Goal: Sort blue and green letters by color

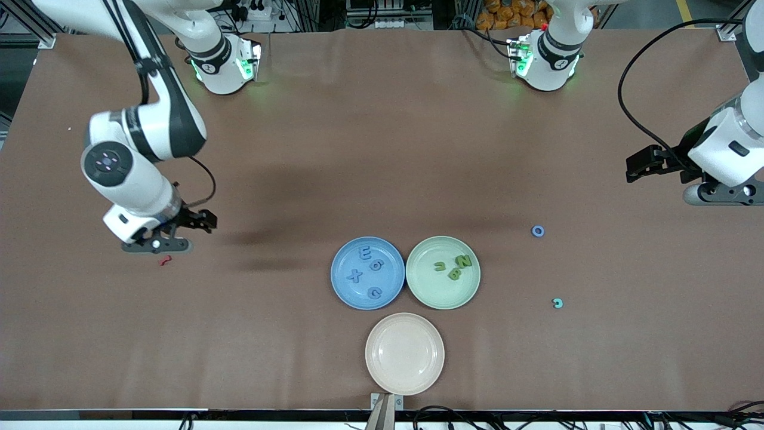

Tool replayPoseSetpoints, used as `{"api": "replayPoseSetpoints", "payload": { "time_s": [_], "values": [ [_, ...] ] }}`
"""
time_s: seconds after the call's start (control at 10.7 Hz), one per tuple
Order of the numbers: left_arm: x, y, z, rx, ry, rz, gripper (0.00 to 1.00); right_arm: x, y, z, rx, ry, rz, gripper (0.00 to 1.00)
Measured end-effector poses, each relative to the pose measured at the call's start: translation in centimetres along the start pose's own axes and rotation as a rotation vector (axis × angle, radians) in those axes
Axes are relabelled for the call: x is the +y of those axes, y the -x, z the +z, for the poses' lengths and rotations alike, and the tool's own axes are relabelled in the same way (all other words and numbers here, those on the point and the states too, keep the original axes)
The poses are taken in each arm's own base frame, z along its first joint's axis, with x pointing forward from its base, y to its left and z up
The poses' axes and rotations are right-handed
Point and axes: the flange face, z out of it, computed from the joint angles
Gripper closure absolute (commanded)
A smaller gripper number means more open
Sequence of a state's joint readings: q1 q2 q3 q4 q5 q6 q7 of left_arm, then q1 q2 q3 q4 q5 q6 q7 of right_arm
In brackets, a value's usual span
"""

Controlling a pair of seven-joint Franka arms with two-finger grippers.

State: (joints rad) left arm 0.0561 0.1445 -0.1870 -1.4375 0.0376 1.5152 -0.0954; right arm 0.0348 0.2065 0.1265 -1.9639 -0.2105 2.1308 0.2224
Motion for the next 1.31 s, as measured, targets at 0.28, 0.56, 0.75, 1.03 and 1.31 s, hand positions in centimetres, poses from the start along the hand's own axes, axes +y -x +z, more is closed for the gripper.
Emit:
{"api": "replayPoseSetpoints", "payload": {
  "time_s": [0.28,0.56,0.75,1.03,1.31],
  "values": [
    [0.0,0.0,0.0,0.001,0.000,0.000,0.00,3.4,2.1,-7.5,0.008,0.011,-0.018,0.00],
    [0.0,0.0,0.0,0.002,0.000,0.000,0.00,4.6,2.1,-14.5,0.009,-0.069,0.006,0.00],
    [0.0,0.0,0.0,0.002,0.000,0.000,0.00,5.0,2.0,-19.2,0.033,-0.077,0.009,0.00],
    [0.0,0.0,0.0,0.002,0.000,0.000,0.00,5.7,2.8,-24.0,0.024,-0.079,0.013,0.00],
    [0.0,0.0,0.0,0.002,0.000,0.000,0.00,7.8,3.9,-27.3,0.008,-0.180,0.028,0.00]
  ]
}}
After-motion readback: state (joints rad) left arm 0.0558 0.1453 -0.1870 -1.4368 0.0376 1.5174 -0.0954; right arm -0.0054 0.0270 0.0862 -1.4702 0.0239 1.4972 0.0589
